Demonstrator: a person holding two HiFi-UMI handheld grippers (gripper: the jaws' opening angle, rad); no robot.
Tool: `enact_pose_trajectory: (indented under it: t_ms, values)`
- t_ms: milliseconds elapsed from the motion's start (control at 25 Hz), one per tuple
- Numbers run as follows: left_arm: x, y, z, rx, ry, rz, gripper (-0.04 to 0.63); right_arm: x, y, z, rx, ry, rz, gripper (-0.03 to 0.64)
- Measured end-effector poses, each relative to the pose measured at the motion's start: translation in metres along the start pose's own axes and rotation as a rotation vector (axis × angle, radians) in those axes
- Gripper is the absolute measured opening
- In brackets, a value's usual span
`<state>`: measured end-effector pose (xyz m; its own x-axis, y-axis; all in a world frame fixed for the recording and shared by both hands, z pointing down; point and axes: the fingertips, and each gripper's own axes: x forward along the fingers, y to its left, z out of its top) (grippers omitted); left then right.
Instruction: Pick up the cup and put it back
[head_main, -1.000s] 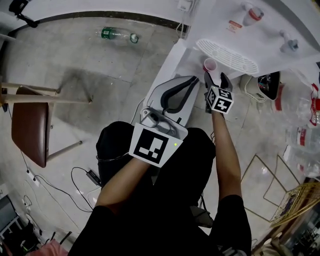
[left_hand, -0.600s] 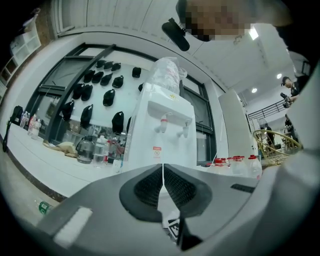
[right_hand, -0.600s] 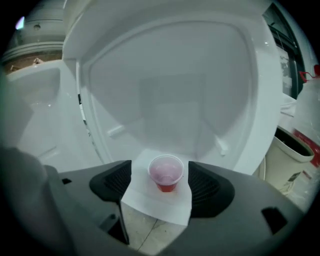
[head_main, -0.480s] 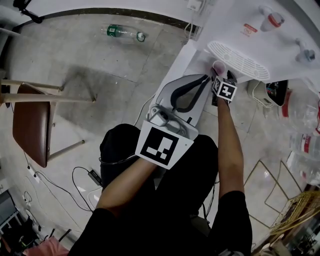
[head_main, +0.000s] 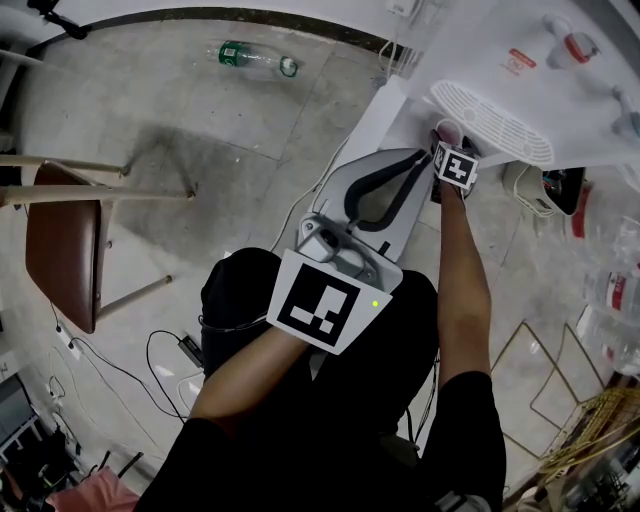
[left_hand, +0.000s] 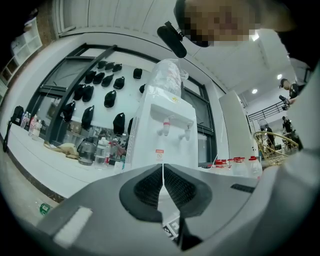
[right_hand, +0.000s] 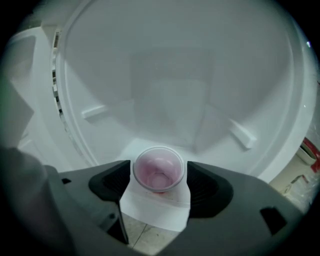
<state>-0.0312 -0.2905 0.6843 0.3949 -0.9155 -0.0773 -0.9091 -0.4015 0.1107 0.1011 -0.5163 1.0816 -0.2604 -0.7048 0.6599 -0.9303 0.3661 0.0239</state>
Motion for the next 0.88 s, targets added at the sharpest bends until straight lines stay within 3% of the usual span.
enact_pose_trajectory:
  t_ms: [480, 880]
  values:
    - [-0.002, -0.001, 0.000, 0.006, -0.005, -0.016, 0.012, -0.001, 0.006, -0.014, -0.019, 0.058, 0.002, 0.313]
    - [0.008, -0.003, -0.005, 0.013, -0.012, -0.031, 0.012, -0.050, 0.013, -0.001, -0.026, 0.022, 0.056, 0.310]
